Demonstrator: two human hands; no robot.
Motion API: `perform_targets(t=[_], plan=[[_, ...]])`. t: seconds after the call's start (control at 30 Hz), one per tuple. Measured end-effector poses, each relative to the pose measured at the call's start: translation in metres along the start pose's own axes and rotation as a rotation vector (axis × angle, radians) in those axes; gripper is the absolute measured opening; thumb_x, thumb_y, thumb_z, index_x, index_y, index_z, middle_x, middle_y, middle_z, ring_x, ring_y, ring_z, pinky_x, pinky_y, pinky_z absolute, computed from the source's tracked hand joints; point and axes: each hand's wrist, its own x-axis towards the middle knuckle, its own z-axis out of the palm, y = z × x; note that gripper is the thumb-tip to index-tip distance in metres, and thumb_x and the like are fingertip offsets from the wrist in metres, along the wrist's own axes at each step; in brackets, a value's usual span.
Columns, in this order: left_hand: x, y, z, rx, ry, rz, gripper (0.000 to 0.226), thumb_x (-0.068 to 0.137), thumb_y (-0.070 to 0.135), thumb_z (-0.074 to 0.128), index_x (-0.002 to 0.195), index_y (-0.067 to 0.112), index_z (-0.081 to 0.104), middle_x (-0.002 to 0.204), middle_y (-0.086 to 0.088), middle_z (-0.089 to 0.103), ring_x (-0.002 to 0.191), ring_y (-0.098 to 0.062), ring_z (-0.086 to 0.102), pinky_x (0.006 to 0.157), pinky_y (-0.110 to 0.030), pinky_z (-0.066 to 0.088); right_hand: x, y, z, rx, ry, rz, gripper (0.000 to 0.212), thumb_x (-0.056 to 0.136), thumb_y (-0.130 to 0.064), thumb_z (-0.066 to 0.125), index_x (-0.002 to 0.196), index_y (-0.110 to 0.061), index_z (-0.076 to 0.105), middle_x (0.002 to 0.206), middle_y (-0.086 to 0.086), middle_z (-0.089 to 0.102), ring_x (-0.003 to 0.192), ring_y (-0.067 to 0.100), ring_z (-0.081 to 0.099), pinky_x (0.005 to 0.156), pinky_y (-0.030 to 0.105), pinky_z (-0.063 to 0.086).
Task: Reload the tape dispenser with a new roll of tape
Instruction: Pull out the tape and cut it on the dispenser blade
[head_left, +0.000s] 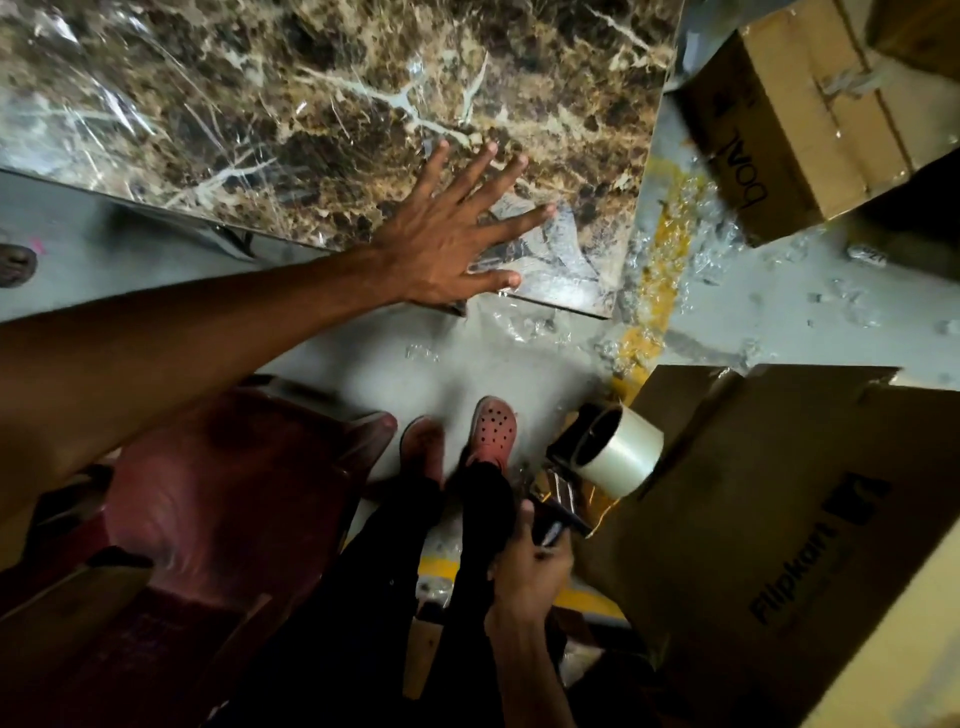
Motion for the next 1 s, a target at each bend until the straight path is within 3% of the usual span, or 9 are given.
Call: perform_targets(t=[0.1,0.23,0.33,0.57,0.67,0.73,0.8,0.87,1.0], plan=[[0.0,0.0,0.0,0.005,-0.002,-0.002,0.08,0.098,0.083,0.008,0.167,0.045,-0.005,0.178,-0.011,-0.009,0.163,-0.041,-0.006,0.122,-0.071,-0.008,-0.025,-0.052,-0.003,0.038,0.008,-0.099,0.071,0.093,-0.045,0.072,0.147,-0.005,0.047,0.081,0.023,0.063,0.072,0.022,0.055,0.07,0.036,0.051],[0.0,0.002,-0.002,0.0,-0.033,-0.028,0.079,0.098,0.083,0.008,0.166,0.048,-0.008,0.178,-0.009,-0.012,0.163,-0.041,-0.009,0.124,-0.076,-0.001,-0.044,-0.099,-0.011,0.068,-0.055,-0.201,0.016,0.099,-0.025,0.069,0.106,-0.014,0.06,0.089,0.027,0.073,0.076,0.041,0.073,0.079,0.05,0.061],[-0.002,0.003,-0.003,-0.03,-0.035,-0.023,0.078,0.098,0.083,0.011,0.166,0.049,-0.006,0.178,-0.008,-0.011,0.162,-0.041,-0.009,0.123,-0.077,-0.002,-0.05,-0.133,-0.018,0.065,-0.084,-0.31,0.016,0.097,-0.024,0.071,0.103,-0.017,0.058,0.087,0.035,0.069,0.077,0.047,0.073,0.071,0.042,0.062],[-0.005,0.011,-0.011,-0.055,-0.093,-0.056,0.075,0.101,0.079,0.016,0.166,0.049,-0.008,0.176,-0.008,-0.009,0.162,-0.04,-0.008,0.125,-0.073,-0.003,-0.062,-0.202,-0.004,0.163,-0.286,-0.461,0.011,0.096,-0.009,0.071,0.103,-0.013,0.064,0.09,0.013,0.079,0.079,0.029,0.079,0.067,0.047,0.066],[-0.008,0.01,-0.02,-0.196,-0.108,-0.108,0.07,0.102,0.074,0.017,0.167,0.047,0.012,0.178,-0.005,0.0,0.164,-0.033,-0.004,0.127,-0.067,-0.006,-0.062,-0.219,0.008,0.158,-0.373,-0.486,0.008,0.098,-0.007,0.068,0.105,-0.008,0.064,0.091,0.016,0.079,0.079,0.032,0.08,0.063,0.043,0.065],[-0.004,0.012,-0.031,-0.477,-0.08,-0.211,0.066,0.104,0.066,0.024,0.16,0.037,0.042,0.175,-0.006,0.023,0.163,-0.029,0.015,0.129,-0.061,0.003,-0.061,-0.225,0.016,0.142,-0.42,-0.499,0.004,0.099,-0.007,0.066,0.102,-0.007,0.064,0.085,0.011,0.079,0.076,0.03,0.079,0.058,0.039,0.062],[0.002,0.018,-0.051,-0.894,-0.005,-0.332,0.061,0.107,0.06,0.033,0.144,0.023,0.064,0.157,-0.015,0.054,0.143,-0.031,0.053,0.124,-0.056,0.033,-0.059,-0.228,0.023,0.126,-0.46,-0.492,0.001,0.1,-0.007,0.064,0.1,-0.008,0.064,0.081,0.009,0.078,0.073,0.03,0.079,0.055,0.04,0.06],[0.01,0.025,-0.072,-1.279,0.018,-0.472,0.058,0.112,0.053,0.033,0.14,0.014,0.064,0.143,-0.022,0.064,0.111,-0.024,0.071,0.107,-0.05,0.051,-0.057,-0.227,0.029,0.105,-0.49,-0.491,0.002,0.101,-0.007,0.064,0.1,-0.008,0.063,0.081,0.011,0.077,0.074,0.031,0.079,0.056,0.042,0.059],[0.011,0.027,-0.091,-1.782,-0.105,-0.626,0.048,0.108,0.055,0.044,0.133,0.02,0.065,0.128,-0.016,0.073,0.102,-0.027,0.076,0.083,-0.044,0.065,-0.059,-0.226,0.035,0.084,-0.53,-0.483,0.008,0.1,-0.007,0.065,0.095,-0.013,0.062,0.082,0.012,0.077,0.072,0.03,0.078,0.059,0.045,0.058]])
